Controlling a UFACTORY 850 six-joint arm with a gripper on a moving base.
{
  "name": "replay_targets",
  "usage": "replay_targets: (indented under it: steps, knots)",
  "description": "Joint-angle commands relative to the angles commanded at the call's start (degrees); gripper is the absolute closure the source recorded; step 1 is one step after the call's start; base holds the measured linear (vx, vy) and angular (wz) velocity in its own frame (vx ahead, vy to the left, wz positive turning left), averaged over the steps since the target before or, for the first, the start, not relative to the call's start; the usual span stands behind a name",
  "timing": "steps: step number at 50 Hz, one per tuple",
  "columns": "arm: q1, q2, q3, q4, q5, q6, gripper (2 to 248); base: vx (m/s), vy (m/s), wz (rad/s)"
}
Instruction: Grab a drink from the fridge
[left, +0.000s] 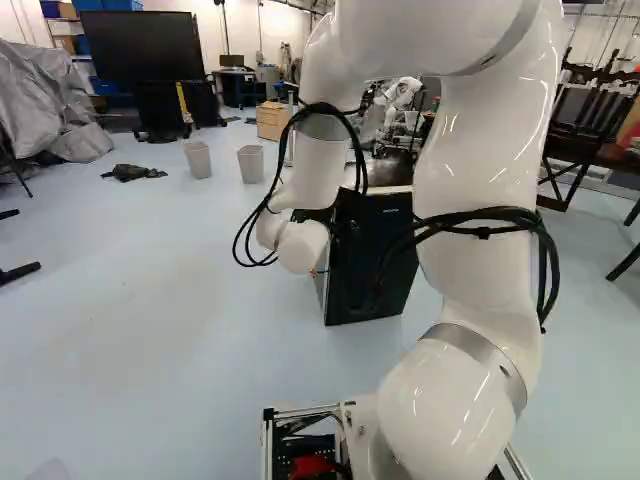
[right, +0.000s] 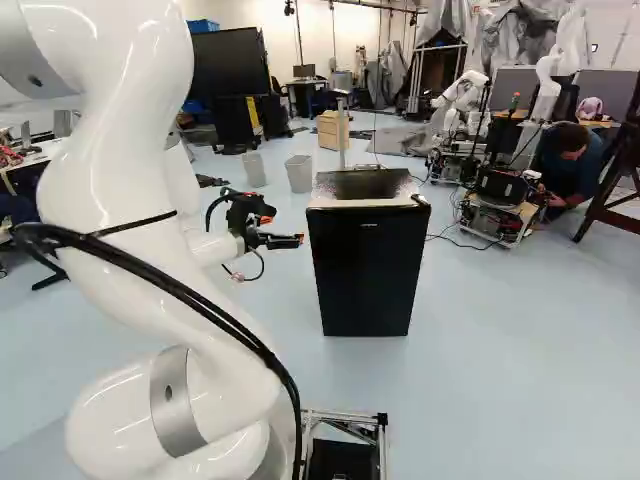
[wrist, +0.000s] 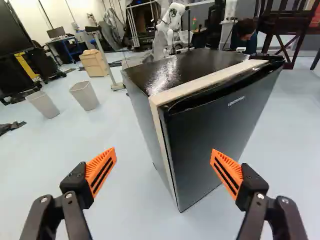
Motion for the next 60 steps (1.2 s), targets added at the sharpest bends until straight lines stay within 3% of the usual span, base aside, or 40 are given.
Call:
replay_targets:
  steps: [21,37,48,60]
  knots:
    - [0.54,-5.01,-6.96,3.75,0.66,0.00,3,0.000,0.000,0.000]
    - [-0.65,-8.40,-11.88,7.65,1.38,0.00,3,0.000,0.000,0.000]
    - [-1.59,-9.74,-13.89,10.27,1.82,0.00,3,0.000,0.000,0.000]
    - [-2.23,-10.01,-14.30,10.93,1.91,0.00,3,0.000,0.000,0.000]
